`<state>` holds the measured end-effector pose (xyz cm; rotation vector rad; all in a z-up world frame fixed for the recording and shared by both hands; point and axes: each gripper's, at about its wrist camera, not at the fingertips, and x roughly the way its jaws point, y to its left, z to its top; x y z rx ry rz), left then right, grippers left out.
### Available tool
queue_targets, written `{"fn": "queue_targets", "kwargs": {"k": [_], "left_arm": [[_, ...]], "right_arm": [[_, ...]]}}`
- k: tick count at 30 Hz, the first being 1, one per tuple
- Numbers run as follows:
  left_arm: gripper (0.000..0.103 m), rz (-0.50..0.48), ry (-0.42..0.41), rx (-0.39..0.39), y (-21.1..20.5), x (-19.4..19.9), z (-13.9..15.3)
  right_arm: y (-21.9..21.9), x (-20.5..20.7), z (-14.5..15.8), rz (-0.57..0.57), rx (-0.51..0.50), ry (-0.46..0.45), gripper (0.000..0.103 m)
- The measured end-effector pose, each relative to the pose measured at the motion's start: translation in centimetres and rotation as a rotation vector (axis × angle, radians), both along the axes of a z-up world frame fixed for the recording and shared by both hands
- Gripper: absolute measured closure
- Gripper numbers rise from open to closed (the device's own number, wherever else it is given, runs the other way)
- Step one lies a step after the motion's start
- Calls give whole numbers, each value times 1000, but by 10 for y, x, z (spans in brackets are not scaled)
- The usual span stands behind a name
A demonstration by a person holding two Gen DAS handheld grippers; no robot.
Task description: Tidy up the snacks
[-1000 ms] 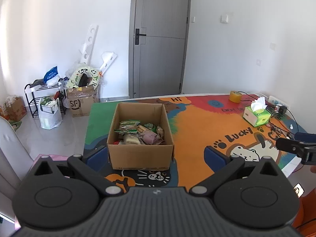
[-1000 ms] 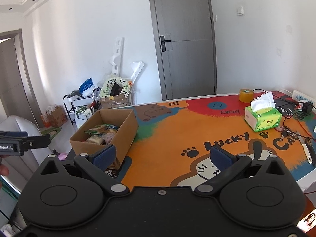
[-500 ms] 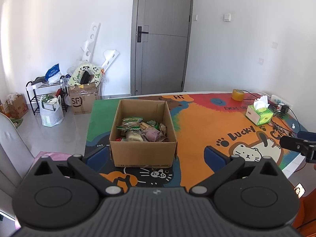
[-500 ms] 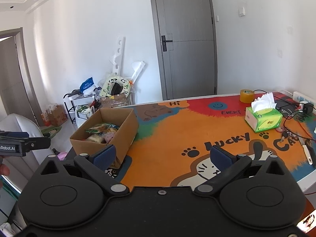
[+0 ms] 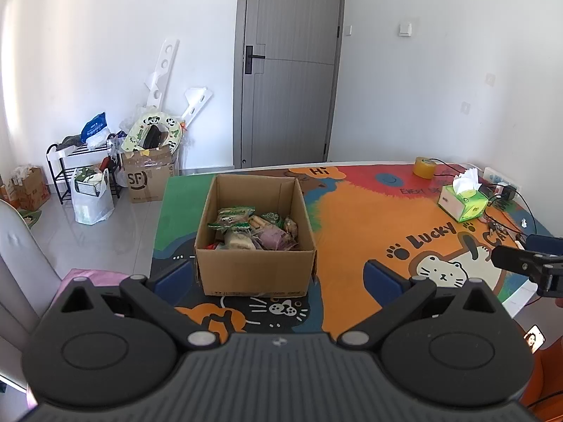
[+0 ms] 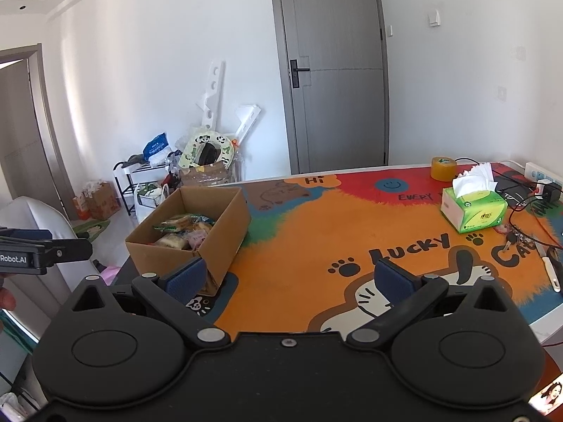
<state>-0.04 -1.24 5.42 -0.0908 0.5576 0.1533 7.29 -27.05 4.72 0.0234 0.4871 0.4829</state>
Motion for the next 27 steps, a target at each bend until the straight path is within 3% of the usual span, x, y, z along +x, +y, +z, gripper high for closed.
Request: {"fn": "queue_targets", "kwargs": {"k": [27], "left_arm": [[1, -12, -8, -8, -2, -1, -1]], "right_arm": [[0, -4, 3, 19, 18, -10, 0]]}}
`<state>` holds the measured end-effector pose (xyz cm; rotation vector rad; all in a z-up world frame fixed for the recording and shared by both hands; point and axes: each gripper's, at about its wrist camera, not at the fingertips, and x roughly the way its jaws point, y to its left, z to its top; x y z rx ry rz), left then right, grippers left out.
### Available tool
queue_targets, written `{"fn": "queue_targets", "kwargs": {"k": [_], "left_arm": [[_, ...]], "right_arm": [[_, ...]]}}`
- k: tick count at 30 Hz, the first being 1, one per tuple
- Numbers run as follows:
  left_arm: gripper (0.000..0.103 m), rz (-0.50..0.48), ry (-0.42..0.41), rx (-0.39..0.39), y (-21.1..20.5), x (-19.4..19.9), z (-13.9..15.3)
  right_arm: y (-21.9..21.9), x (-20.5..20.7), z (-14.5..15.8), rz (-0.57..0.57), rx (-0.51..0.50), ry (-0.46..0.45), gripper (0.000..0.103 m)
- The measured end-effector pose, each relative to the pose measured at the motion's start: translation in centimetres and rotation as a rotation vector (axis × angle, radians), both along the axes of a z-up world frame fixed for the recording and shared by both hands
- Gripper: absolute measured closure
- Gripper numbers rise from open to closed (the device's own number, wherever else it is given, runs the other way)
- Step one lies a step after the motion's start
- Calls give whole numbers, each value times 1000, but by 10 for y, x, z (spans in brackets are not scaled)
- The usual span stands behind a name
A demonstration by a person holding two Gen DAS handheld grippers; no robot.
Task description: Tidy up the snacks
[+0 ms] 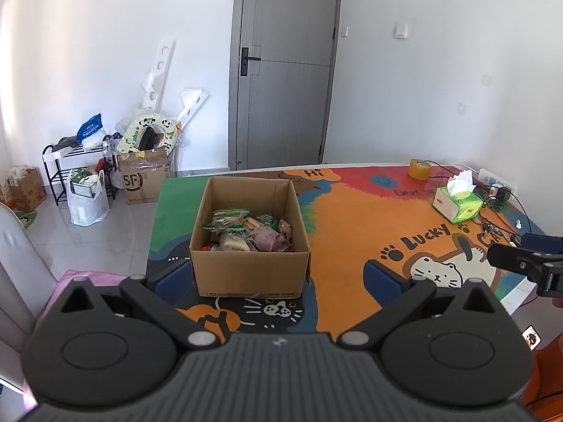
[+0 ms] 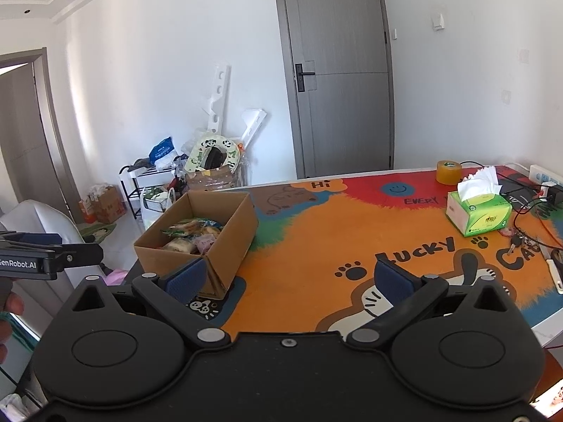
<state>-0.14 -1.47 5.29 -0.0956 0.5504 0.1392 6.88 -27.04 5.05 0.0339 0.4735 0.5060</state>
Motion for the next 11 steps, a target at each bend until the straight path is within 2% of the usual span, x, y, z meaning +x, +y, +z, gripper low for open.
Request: {"fn": "queue_targets", "kwargs": {"k": [11], "left_arm": [[1, -8, -8, 1, -4, 0, 3]], "right_arm": [[3, -2, 1, 8, -7, -6, 0]]}}
